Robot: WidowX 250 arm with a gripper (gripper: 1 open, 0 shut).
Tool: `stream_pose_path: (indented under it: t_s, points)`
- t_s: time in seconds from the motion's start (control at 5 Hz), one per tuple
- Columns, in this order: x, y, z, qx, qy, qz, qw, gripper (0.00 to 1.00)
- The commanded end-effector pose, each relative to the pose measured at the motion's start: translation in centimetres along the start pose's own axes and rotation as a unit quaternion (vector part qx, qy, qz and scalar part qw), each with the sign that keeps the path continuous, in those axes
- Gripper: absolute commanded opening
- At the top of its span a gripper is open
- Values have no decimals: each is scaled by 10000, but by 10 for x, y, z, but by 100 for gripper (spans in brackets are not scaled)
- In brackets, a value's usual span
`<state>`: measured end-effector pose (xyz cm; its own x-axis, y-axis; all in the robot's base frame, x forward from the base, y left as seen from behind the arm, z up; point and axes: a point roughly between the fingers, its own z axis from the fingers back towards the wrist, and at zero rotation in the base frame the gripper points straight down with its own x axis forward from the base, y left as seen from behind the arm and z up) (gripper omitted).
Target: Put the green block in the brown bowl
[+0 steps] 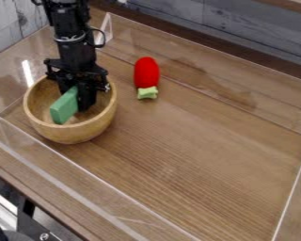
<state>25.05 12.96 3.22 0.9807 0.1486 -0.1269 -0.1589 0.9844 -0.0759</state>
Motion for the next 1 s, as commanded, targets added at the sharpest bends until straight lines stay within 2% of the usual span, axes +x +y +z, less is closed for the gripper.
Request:
stream_pose_path:
  t_s: [0.0,0.8]
  points:
    - [6,4,11,96,-183,19,9998,0]
    - [7,5,8,99,-100,81,9999,0]
